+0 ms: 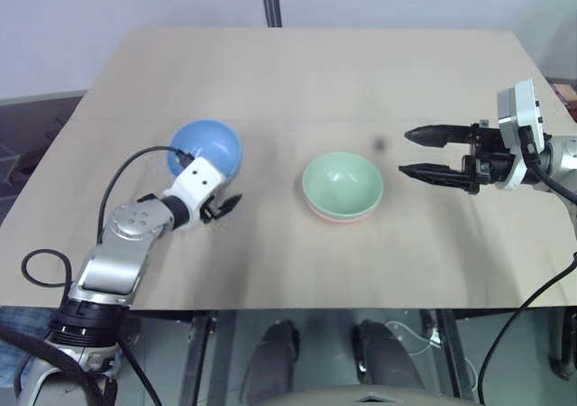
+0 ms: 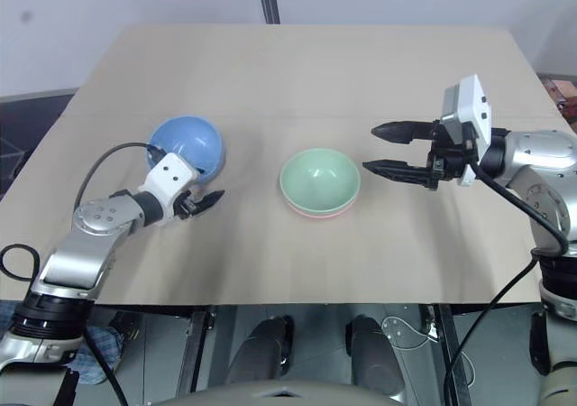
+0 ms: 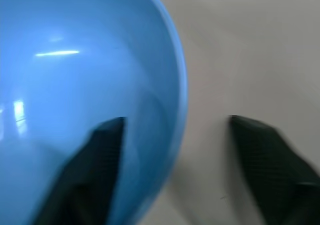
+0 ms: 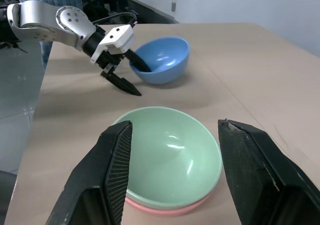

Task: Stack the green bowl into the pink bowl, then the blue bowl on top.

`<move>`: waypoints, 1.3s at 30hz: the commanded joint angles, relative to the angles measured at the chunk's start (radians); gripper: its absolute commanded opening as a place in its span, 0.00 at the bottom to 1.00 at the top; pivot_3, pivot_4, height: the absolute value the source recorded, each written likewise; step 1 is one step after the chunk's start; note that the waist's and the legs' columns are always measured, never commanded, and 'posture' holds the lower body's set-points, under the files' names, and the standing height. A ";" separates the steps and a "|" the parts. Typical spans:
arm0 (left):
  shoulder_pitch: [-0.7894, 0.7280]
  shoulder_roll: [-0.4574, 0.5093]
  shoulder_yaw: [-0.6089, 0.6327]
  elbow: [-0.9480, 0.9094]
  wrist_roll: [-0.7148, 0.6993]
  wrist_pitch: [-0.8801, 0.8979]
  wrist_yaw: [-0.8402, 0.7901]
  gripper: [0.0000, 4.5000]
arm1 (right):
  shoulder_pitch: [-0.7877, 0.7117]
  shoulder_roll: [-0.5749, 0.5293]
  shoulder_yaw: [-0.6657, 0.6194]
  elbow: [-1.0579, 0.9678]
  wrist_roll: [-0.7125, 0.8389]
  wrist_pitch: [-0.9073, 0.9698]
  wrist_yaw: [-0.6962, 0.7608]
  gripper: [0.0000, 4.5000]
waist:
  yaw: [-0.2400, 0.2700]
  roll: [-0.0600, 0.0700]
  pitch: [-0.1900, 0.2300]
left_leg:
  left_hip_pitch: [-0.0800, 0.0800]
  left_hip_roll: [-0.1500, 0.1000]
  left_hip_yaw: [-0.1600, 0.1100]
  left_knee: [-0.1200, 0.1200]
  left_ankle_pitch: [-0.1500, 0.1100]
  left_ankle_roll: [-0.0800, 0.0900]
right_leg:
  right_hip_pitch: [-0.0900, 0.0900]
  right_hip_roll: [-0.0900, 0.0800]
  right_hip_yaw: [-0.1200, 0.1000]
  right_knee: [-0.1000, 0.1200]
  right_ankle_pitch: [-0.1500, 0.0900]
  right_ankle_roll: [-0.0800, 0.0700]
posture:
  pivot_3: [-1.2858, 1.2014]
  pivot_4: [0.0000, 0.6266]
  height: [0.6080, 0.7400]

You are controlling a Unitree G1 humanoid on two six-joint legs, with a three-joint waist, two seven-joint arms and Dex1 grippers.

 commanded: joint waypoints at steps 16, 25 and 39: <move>-0.018 -0.008 0.034 0.013 0.028 -0.043 -0.012 0.00 | 0.012 -0.023 -0.013 -0.011 0.003 -0.032 0.001 0.63 | 0.000 0.002 -0.001 | 0.001 0.000 0.000 0.000 0.000 0.000 | 0.000 0.000 0.000 0.001 0.000 0.000 | 0.52 0.24 1.00; -0.128 -0.079 0.102 0.038 -0.015 -0.127 0.046 0.00 | 0.013 -0.022 -0.007 -0.001 -0.004 -0.038 0.000 0.63 | 0.001 0.001 -0.001 | 0.000 0.000 0.000 0.001 0.000 0.000 | 0.000 0.000 0.000 0.001 0.000 0.000 | 0.52 0.24 1.00; -0.224 -0.254 0.002 -0.206 -0.252 -0.219 -0.144 0.00 | 0.004 -0.025 0.010 0.017 -0.017 -0.055 0.012 0.63 | 0.000 0.001 -0.001 | 0.000 -0.001 0.000 0.001 0.000 0.000 | 0.000 0.000 0.000 0.001 0.000 0.000 | 0.52 0.24 1.00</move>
